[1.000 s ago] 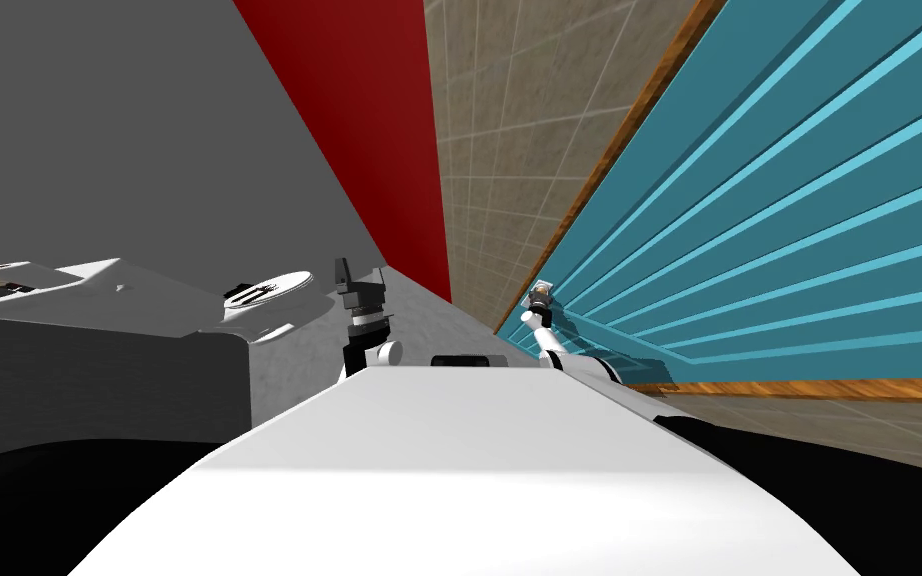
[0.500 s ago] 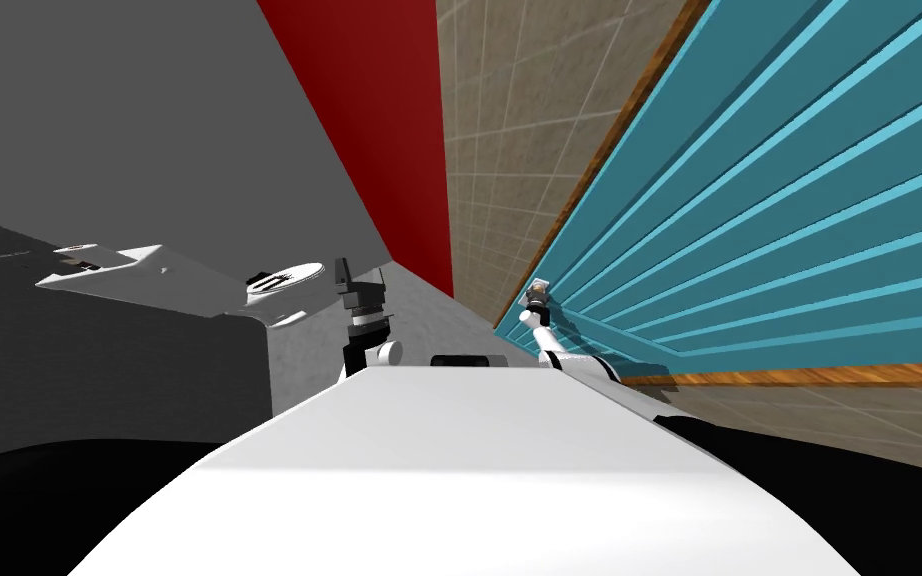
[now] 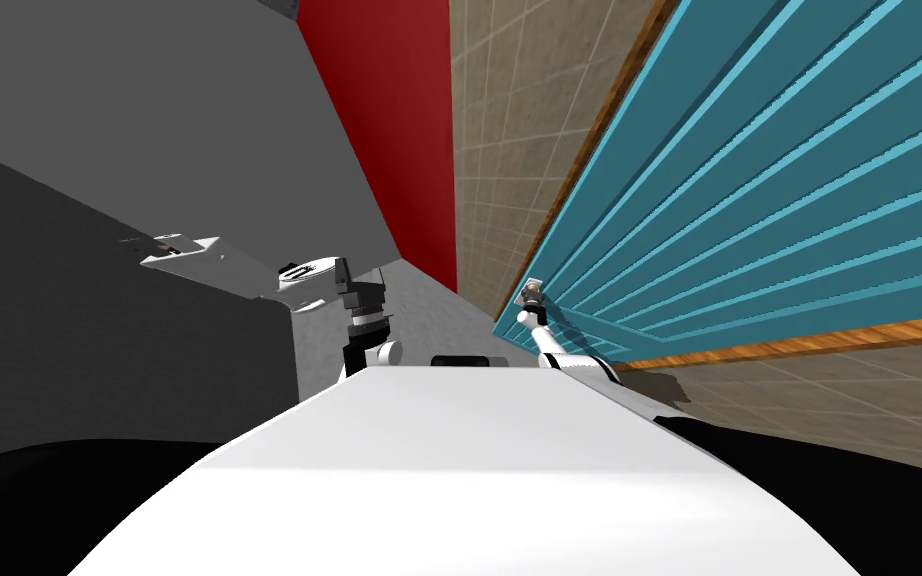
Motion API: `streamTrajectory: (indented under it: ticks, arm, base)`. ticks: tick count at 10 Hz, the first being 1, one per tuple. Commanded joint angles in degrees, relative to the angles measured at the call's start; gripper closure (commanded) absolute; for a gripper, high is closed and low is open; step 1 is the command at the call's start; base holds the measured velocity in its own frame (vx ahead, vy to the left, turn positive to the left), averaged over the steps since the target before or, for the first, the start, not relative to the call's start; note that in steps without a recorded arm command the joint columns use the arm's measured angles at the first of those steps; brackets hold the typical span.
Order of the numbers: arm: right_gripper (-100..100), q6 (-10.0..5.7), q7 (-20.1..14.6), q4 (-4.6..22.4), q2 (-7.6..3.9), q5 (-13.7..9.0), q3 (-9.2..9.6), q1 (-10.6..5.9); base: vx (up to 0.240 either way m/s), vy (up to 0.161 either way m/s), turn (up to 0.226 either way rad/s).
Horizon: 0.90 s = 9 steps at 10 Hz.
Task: Pull the door open
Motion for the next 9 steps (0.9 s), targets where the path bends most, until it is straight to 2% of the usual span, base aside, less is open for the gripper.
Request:
streamTrajectory:
  ticks: [1, 3, 6, 9]
  arm:
    - [100, 0.0, 0.0, 0.0, 0.0, 0.0, 0.0, 0.0]
    - [100, 0.14, 0.3, 0.2, 0.38, 0.2, 0.02, -0.09]
    - [100, 0.02, 0.7, 0.4, 0.75, 0.3, -0.2, -0.53]
    - [100, -0.15, 1.0, 0.6, 1.08, 0.4, -0.41, -0.96]
  base:
    - [-0.099, -0.013, 0.033]
    - [-0.196, -0.042, 0.14]
    - [-0.23, -0.079, 0.22]
    - [-0.238, -0.028, 0.176]
